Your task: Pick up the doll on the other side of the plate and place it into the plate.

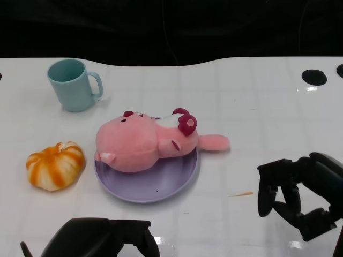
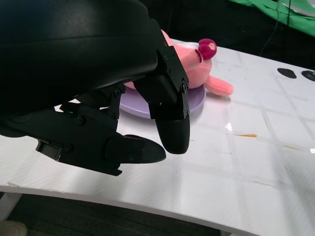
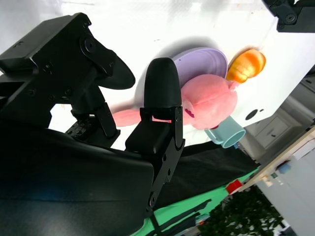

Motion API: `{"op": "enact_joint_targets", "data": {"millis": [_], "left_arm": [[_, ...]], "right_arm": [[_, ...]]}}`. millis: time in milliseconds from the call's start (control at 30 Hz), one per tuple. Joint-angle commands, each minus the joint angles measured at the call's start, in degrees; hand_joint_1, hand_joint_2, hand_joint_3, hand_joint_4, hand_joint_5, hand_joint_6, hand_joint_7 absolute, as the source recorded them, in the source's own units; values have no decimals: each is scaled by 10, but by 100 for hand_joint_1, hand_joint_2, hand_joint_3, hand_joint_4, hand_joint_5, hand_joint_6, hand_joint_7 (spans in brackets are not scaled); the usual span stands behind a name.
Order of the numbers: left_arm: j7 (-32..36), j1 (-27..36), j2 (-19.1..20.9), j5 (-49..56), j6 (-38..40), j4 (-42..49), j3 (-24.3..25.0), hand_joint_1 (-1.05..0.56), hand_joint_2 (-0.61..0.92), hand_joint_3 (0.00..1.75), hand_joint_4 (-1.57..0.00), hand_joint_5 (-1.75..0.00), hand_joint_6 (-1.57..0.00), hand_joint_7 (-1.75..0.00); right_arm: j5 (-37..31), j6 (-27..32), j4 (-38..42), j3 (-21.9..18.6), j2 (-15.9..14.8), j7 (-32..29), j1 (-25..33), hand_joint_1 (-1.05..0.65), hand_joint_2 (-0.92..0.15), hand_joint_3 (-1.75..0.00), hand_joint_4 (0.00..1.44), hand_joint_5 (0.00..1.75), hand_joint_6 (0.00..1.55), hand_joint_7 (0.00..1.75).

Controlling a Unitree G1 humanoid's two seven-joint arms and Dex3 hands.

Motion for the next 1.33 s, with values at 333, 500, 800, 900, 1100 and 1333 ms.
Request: {"op": "enact_joint_targets", "data": {"millis": [333,500,800,900,1100,1333], "left_arm": [[8,-2,8,-12,-10,11,14,-27,92,33,-66,-154,-76,-84],[12,-5,7,-15,-13,19,16,-27,92,33,-67,-155,-76,-84],[16,-9,9,-27,-21,31,24,-27,92,34,-65,-153,-77,-82],[17,-8,12,-30,-23,30,27,-27,92,34,-65,-154,-77,-82],[12,-6,14,-32,-19,24,29,-27,92,35,-63,-159,-76,-82],[5,-6,16,-40,-13,25,35,-28,92,37,-59,-164,-72,-90]], "right_arm": [[-23,-58,91,5,16,-48,-11,2,-33,-136,89,175,73,158],[-33,-69,119,12,14,-48,-22,-2,-32,-138,90,175,72,164],[-53,-69,120,27,17,-51,-25,-3,-30,-137,94,175,73,165],[-54,-67,116,28,18,-50,-23,-3,-29,-136,94,175,74,164],[-60,-62,108,31,16,-49,-22,-4,-29,-136,92,175,75,161],[-55,-48,110,31,17,-45,-26,-5,-30,-136,93,175,76,160]]}}
